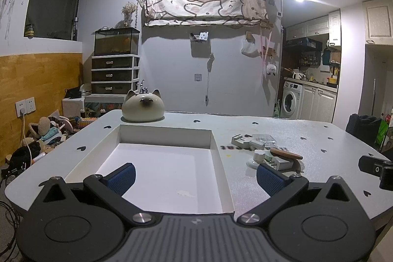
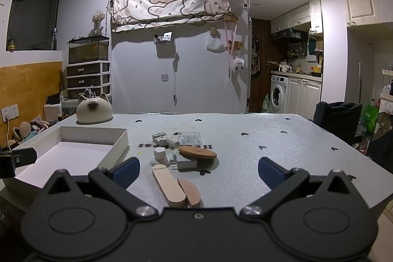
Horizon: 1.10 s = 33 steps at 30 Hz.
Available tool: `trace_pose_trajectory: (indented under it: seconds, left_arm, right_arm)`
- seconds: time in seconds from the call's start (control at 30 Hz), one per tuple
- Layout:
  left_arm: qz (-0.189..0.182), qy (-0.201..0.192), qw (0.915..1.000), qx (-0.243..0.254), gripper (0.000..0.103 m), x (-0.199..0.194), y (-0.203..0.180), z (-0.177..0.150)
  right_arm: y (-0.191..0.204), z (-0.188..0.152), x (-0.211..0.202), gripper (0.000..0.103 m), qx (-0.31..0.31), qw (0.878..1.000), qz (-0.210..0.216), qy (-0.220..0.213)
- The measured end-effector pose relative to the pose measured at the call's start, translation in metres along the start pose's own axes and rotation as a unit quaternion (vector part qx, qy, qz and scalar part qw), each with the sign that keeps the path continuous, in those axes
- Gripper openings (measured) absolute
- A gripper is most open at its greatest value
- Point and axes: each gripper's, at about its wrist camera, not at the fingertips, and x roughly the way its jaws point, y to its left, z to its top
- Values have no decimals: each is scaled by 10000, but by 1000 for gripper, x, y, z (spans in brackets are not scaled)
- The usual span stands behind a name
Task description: Organize rigid objects
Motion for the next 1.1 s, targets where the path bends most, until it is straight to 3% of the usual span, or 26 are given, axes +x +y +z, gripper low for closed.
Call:
trace_pose_trajectory:
  seconds: [1.0,1.1]
  left_arm:
    - [-3,-118,9998,141,103,8,0,-5]
    - [67,-170,9997,185,103,17,14,-2]
  right_arm:
    - [2,-5,4,103,-23,10000,1,21]
    - [2,-3,4,103,-41,10000,-6,-4]
